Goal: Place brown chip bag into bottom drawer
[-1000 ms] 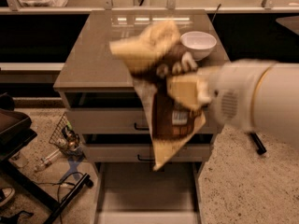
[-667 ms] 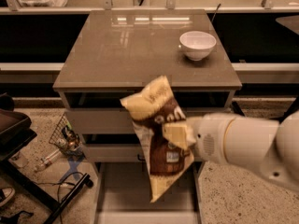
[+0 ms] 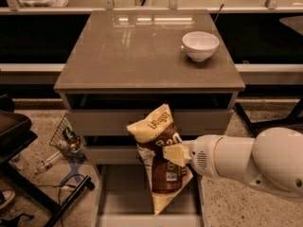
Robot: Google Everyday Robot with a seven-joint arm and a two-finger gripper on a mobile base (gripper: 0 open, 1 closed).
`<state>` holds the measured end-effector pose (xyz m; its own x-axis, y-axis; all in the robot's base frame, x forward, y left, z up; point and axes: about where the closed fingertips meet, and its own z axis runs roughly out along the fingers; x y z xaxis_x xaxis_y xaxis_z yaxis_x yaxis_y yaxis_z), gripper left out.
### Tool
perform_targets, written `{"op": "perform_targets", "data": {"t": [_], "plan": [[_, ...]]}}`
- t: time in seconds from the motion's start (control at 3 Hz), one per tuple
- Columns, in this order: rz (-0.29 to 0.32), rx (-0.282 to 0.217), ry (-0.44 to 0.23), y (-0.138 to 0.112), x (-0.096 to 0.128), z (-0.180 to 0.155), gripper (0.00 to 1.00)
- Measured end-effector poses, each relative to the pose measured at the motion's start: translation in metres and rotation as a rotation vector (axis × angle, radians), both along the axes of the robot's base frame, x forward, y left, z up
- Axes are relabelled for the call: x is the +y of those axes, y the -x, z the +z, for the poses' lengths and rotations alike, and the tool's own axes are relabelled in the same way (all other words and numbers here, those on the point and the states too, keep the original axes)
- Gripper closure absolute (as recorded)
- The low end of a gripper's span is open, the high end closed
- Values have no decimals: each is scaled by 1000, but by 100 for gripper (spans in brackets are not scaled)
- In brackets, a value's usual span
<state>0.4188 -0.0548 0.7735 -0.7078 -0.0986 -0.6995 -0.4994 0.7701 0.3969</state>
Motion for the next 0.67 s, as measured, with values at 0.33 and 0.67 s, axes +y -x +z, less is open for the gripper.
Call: {"op": "perform_targets", "data": {"t": [0.33,0.67], "plan": [[-1,-7,29,4,15,-23,100],[28,-29,88,2,18,-109,100]]}}
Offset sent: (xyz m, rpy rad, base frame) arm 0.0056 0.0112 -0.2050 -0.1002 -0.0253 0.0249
